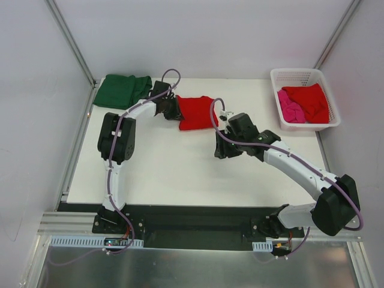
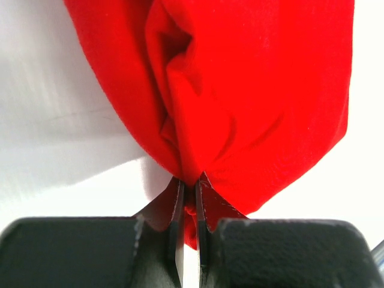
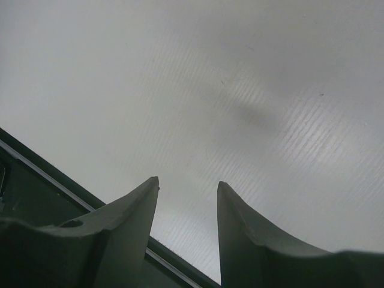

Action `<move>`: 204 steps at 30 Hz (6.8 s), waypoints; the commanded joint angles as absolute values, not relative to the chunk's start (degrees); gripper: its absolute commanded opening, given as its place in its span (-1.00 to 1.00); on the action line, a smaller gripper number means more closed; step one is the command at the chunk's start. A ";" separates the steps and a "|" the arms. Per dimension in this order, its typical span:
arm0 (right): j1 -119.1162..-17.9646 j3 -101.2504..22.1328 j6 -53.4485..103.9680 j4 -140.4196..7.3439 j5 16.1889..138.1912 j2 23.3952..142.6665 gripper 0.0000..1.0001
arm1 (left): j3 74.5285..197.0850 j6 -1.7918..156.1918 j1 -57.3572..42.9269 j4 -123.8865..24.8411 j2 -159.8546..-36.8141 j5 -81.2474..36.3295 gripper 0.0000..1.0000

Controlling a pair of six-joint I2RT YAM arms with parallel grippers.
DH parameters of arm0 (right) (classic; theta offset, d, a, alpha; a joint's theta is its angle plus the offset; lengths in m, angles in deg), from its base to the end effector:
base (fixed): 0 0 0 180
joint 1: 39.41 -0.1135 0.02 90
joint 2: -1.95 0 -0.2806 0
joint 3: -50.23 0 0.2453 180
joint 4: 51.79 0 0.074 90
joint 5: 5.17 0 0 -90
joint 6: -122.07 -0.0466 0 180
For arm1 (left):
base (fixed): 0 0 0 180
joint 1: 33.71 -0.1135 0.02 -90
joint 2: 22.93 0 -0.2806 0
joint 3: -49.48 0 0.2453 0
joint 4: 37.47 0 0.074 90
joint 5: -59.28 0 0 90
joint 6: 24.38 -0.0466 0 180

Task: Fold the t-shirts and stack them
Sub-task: Neatly place the folded tshirt to the corner

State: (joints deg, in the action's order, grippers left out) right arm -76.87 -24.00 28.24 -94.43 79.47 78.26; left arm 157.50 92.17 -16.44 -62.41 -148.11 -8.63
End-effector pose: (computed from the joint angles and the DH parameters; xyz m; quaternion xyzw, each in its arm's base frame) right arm 0.2230 0.1764 0.2925 -0.2839 0.8773 0.1760 0.3446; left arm 0.4751 -0.1661 0.1919 0.0050 0.9003 -0.3111 0.3043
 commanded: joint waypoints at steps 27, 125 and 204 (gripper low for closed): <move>-74.75 -26.94 27.68 -89.15 76.22 82.46 -0.04 | 163.40 85.55 -19.83 -67.98 -151.16 -0.93 0.99; -62.62 -41.18 18.62 -76.74 52.12 115.51 0.58 | 127.88 87.42 -19.30 -63.76 -133.05 2.24 -1.00; -64.29 -33.27 21.44 -79.48 56.35 113.66 0.58 | 190.64 54.63 -29.32 -88.63 -152.91 -39.07 -1.00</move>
